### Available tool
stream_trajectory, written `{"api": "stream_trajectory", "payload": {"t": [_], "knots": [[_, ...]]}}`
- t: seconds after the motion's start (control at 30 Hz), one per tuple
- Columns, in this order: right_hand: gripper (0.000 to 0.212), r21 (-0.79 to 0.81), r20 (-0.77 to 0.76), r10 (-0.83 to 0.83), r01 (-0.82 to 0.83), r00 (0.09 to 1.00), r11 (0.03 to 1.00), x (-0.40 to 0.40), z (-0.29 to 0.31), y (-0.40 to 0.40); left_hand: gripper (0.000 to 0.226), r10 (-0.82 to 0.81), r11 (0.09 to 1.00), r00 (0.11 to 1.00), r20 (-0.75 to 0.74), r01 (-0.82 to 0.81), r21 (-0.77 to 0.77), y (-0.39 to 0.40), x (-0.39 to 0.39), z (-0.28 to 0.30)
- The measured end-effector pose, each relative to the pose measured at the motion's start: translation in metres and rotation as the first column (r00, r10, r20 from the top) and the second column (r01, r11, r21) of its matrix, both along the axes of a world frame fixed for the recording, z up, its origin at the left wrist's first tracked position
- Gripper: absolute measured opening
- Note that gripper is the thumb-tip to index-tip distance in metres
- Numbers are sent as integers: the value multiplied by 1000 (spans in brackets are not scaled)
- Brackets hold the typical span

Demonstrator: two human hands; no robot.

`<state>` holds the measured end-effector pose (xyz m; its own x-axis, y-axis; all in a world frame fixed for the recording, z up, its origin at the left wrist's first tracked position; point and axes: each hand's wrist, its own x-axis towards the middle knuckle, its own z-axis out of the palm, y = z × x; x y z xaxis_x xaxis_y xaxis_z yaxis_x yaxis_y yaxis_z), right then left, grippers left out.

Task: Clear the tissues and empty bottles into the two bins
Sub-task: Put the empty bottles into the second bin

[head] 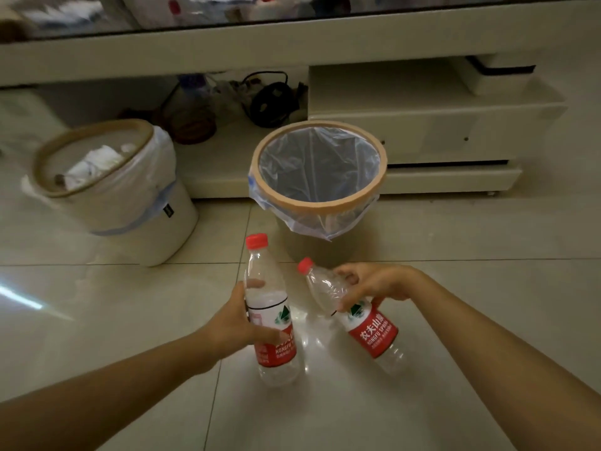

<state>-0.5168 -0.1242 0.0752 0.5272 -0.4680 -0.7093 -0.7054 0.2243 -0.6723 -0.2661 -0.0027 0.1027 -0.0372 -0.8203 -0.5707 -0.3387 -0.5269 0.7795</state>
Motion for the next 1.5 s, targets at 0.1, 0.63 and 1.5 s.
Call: {"api": "stream_trajectory", "payload": {"t": [0.1, 0.63, 1.5], "knots": [[74, 72, 87, 79, -85, 993, 994, 17, 19, 5, 92, -24, 999, 999, 21, 24, -24, 0, 23, 24], [76, -196, 578, -193, 364, 793, 910, 63, 142, -11, 82, 19, 900, 997, -78, -51, -434, -85, 51, 149], [67, -455, 475, -691, 824, 545, 337, 72, 87, -125, 71, 150, 847, 972, 182, -31, -531, -244, -28, 59]]}}
